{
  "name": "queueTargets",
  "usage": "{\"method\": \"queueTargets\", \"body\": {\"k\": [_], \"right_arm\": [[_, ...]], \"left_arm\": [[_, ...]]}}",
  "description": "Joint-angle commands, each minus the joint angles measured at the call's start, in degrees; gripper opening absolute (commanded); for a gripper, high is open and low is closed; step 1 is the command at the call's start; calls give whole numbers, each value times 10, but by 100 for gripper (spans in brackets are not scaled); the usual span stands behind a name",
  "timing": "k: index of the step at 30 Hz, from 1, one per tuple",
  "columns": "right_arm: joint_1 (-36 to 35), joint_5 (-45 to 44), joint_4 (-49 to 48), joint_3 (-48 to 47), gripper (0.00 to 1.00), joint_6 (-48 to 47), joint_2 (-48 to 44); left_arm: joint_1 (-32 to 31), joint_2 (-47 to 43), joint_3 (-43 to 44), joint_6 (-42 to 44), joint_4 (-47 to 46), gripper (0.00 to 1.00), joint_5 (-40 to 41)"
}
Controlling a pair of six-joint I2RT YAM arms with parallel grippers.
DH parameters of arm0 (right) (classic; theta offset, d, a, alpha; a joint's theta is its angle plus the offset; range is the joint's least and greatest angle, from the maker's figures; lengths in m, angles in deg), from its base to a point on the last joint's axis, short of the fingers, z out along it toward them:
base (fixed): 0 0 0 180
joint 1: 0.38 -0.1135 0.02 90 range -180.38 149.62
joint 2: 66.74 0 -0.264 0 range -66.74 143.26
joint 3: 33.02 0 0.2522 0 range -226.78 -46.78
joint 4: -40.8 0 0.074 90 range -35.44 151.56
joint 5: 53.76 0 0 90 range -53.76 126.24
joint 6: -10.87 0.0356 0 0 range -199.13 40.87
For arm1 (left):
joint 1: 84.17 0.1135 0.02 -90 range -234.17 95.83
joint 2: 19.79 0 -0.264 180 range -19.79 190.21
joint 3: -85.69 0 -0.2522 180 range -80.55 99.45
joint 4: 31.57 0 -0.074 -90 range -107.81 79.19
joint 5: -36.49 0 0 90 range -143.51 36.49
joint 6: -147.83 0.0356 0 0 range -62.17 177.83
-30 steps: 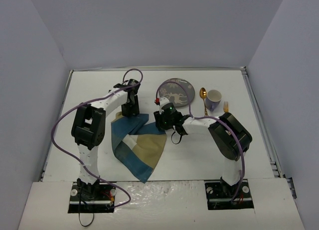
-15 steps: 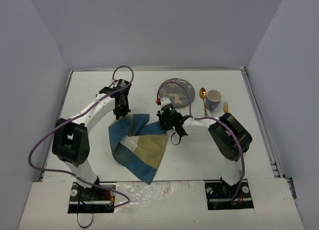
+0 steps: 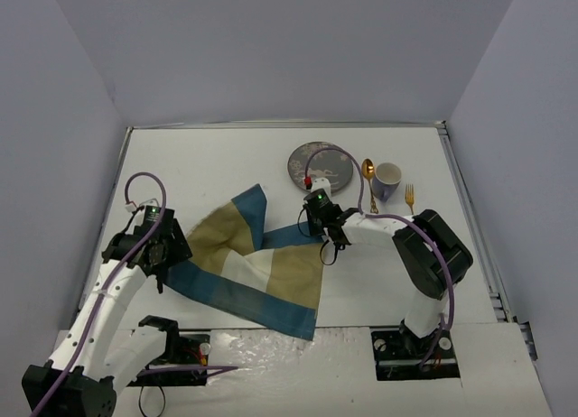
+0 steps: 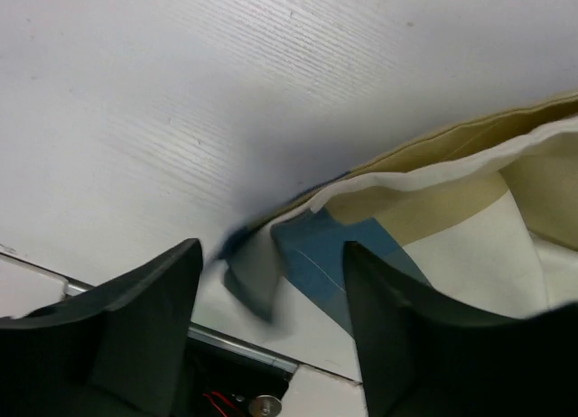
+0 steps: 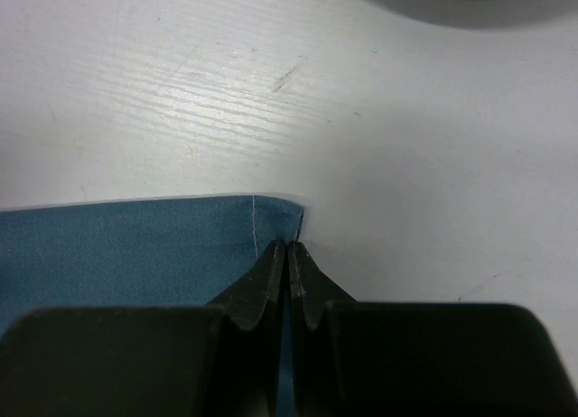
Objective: Set the dinner table for one person
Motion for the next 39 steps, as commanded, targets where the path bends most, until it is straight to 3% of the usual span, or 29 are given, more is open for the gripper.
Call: {"method": "queueTargets", "body": {"k": [1,7,10,15,18,22,29,36,39], "right_arm": [[7,-33,26,7,0,15,-31],[21,-44,41,14,0,4,-59],[21,-38,36,19,0,-11,-70],[21,-11,25,24,0,-28,-76],[21,-1,20,24,0,-35,-75],[19,17,12,23,0,-43,-72],[18,22,11,18,0,-45,-69],[17,19,10,18,0,-43,-71],[17,20,10,19,0,-42,-73]], "left_arm": [[0,16,44,-15,-4,78,-4],[7,50,97,84,-27,85,-6],[4,96,138,178,-90,97,-100],[-29,235,259,294,-182,97,-211],[-58,316,335,345,-178,97,-228],[-85,426,460,434,-170,97,-324],[-90,561,616,479,-73,97,-426],[-116,608,613,493,-43,97,-444],[-118,625,609,487,-41,92,-437]]}}
